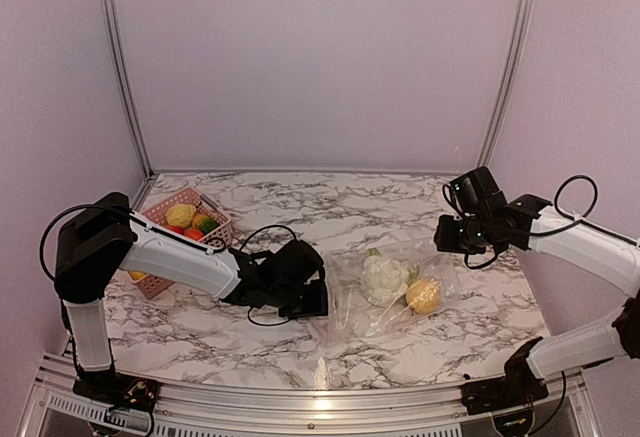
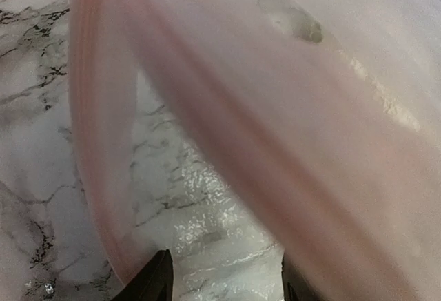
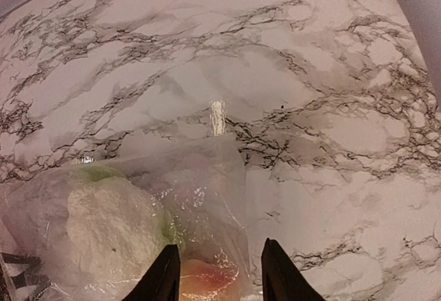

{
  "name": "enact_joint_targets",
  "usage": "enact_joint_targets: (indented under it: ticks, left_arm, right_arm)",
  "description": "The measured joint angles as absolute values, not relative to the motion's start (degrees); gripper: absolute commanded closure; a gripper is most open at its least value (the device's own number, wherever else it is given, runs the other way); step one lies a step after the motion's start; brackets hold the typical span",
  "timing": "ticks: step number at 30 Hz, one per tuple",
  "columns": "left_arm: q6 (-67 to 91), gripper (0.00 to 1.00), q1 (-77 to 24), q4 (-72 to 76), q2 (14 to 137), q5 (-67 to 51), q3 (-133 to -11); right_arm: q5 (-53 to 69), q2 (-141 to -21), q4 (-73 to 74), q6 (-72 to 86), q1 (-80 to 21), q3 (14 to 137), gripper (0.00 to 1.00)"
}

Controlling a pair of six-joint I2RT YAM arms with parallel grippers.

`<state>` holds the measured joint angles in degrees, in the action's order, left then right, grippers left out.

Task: Open the zip-top bag and remove the fake food
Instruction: Pick up the fake vegetable from the zipper food storage bag.

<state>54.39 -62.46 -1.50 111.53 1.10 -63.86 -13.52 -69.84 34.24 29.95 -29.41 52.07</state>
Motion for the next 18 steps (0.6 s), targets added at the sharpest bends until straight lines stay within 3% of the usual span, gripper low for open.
enact_joint_targets:
  ticks: [18]
  left_arm:
    - [53.6, 0.44, -62.5, -3.5, 111.5, 1.1, -64.7]
  right_arm:
    - [-15.1, -75.6, 34.6, 31.0, -37.5, 55.7, 0.71]
